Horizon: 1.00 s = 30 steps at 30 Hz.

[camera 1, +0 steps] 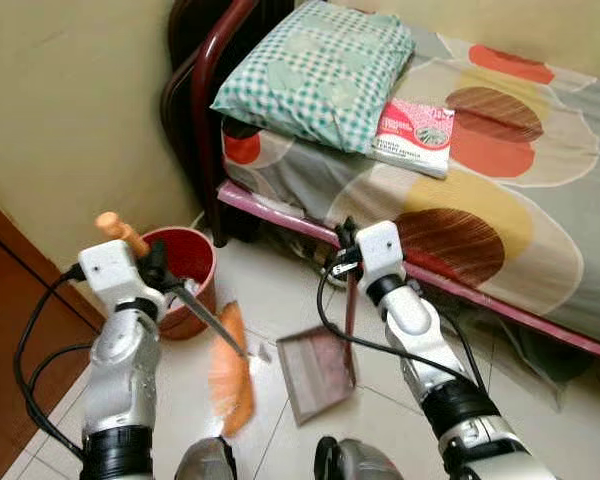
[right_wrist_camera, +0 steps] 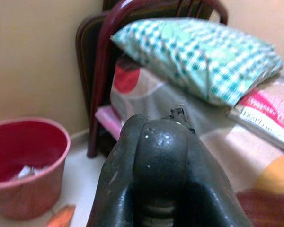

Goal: Sweep floor

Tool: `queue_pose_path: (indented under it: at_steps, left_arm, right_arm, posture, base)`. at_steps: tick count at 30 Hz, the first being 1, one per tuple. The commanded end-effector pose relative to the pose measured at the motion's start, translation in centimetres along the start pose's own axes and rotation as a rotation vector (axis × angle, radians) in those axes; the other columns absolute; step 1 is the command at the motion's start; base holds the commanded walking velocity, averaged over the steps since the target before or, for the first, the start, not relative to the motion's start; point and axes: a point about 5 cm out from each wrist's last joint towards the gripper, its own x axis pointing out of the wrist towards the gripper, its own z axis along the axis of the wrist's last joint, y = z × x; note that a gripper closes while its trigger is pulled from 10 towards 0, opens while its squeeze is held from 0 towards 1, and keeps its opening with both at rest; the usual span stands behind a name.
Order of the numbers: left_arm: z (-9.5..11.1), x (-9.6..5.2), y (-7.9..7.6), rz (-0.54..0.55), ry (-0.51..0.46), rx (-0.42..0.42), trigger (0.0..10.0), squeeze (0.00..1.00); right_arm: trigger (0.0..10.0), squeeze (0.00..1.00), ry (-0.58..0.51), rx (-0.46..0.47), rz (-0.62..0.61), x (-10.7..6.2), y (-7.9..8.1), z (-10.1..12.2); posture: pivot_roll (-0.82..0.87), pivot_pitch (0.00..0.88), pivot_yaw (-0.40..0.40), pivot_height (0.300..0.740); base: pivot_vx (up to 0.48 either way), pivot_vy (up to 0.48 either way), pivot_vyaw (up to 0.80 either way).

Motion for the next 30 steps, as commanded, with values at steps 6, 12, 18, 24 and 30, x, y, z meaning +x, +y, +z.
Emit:
queue_pose_path:
  at_steps: [6,12,18,24,30]
  left_arm:
    - [-1.1,-0.3,-0.4,0.015,0.087,-0.155,10.0,0.0]
    - [-0.6,-0.9,-1.6,-0.03,0.112,-0.252,10.0,0.0]
    - [0.4,-0.6,-1.0,-0.04,0.056,-0.135,10.0,0.0]
    - [2.1,-0.1,0.9,-0.098,-0.06,0.268,10.0,0.0]
    - [1.3,-0.1,2.4,-0.09,-0.025,0.347,10.0,0.0]
  right_arm:
    - [10.0,0.0,0.043,-0.05,-0.021,0.1,0.1,-0.7]
    - [10.0,0.0,0.078,-0.096,-0.065,0.7,0.4,-0.9]
    - [10.0,0.0,0.036,-0.024,0.016,1.3,1.8,-0.1]
    - [10.0,0.0,-0.005,0.023,0.111,1.3,2.5,0.4]
    - [10.0,0.0,-0.051,0.052,0.16,0.5,2.4,0.7]
  posture:
    - [0.04,0.097,-0.077,0.74]
    - [0.06,0.103,-0.079,0.74]
    - [0.06,0.102,-0.083,0.74]
    - [0.06,0.102,-0.085,0.74]
    - [0.06,0.098,-0.089,0.74]
  base:
    - [0.0,0.0,0.0]
    - [0.0,0.0,0.0]
    - [0.0,0.0,0.0]
    - [0.0,0.0,0.0]
    - [0.0,0.0,0.0]
